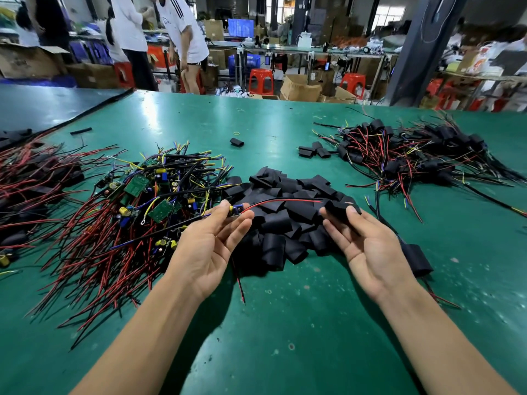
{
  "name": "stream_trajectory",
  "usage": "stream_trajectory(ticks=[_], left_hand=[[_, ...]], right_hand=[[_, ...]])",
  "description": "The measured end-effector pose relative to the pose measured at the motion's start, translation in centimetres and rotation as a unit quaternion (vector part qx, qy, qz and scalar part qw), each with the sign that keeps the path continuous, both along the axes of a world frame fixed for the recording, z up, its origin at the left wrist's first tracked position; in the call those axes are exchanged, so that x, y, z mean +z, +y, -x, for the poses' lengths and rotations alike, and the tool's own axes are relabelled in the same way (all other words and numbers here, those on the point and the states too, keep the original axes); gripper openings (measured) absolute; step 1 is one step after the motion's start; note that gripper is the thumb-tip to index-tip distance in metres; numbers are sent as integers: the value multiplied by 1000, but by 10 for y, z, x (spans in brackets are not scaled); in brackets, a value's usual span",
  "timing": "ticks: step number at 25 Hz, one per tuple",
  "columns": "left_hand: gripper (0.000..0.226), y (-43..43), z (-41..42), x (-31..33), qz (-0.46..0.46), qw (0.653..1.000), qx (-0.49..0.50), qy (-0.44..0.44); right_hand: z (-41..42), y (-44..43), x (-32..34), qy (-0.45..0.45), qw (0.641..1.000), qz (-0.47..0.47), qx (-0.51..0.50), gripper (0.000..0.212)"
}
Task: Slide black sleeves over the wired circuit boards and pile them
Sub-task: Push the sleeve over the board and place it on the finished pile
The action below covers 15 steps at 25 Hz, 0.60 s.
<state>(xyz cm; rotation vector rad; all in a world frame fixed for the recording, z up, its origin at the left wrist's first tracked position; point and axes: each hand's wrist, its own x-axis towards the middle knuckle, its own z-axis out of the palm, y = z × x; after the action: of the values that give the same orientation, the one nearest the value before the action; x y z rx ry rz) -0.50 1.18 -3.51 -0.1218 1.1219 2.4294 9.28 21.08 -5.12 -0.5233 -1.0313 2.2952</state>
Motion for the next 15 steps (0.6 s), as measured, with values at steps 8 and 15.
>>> stream_trajectory(ticks=[8,15], left_hand=[[15,1,-1,0,3,1000,-3,-7],[17,1,-3,0,13,1000,-7,1]], right_hand=[[1,-9,2,17,994,99,34,7],[-1,-13,5,45,988,128,69,38]])
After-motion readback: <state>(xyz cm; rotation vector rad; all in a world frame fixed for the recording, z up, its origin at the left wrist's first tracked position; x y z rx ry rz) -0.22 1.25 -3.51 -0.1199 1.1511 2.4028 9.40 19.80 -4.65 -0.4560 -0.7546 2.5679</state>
